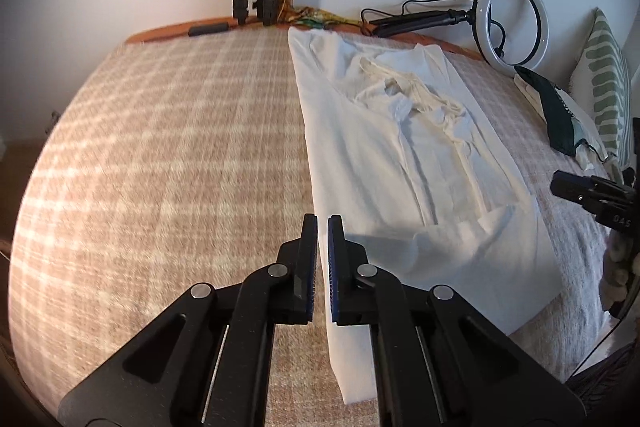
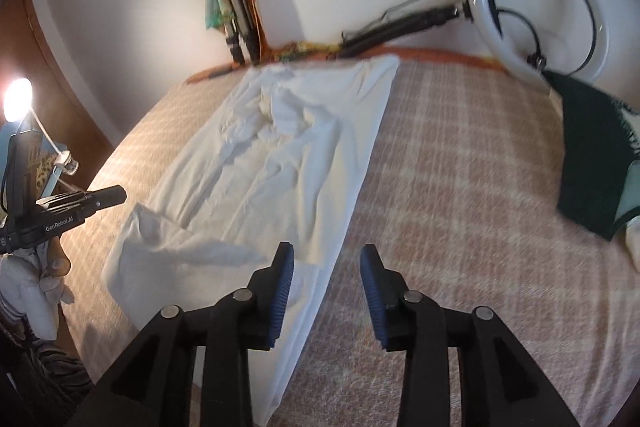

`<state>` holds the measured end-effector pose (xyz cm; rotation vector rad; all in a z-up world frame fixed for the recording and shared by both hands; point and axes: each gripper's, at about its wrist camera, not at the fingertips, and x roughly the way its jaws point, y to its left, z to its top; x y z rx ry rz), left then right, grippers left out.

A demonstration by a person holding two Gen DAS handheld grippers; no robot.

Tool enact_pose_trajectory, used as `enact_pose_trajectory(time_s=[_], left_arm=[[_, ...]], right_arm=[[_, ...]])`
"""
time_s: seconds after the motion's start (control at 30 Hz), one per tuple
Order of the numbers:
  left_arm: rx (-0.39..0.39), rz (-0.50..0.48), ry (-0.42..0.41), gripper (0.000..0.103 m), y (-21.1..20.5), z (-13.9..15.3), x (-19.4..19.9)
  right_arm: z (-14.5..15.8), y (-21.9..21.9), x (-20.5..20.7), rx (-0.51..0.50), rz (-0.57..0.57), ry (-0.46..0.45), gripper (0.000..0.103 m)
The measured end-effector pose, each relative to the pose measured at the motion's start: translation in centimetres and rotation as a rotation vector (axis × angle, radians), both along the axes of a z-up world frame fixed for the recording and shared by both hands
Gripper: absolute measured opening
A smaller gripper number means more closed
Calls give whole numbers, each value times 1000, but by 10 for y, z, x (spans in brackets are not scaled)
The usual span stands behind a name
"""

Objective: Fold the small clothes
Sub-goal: 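Move both tools over to the collar end of the strip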

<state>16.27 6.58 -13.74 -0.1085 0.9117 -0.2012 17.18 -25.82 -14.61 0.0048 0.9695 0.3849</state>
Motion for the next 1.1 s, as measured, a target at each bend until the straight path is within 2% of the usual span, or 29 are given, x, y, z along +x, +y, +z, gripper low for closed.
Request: enact_pose_trajectory(time_s=[0.1,0.17,0.2,0.23,0.3,0.37,0.43,0.6,0.73,0.9,1.1], left_arm=[[10,-17,-28,3,-3,8,5],[34,-20,-43,16,-6,13,11],[44,-13,-52,37,-7,17,13],[46,-8,-66,52,-7,21,16],[54,-5,-93,54,-8,29,21],[70,-6,-107,54,-10,35,28],[71,8,-114,54,-10,40,38],[67,36,-126,54,-8,46,56],[98,37,-143,55,-12,48,70],[130,36,-183,56,-17,53,84],[131,19,-202,56,-18,53,110]], right_arm=[[8,1,0,-18,-16,-40,48],[14,-1,0,-13,-29,-76,63],[18,-1,1,-8,-30,-90,66],[21,-1,2,-9,-32,-98,69],[29,1,6,-29,-37,-113,72],[34,4,10,-55,-47,-127,82],[39,6,16,-83,-77,-132,87],[50,3,32,-77,-122,-171,89],[56,2,45,-92,-139,-199,97],[57,3,63,-107,-148,-220,97],[55,2,86,-104,-162,-230,97]])
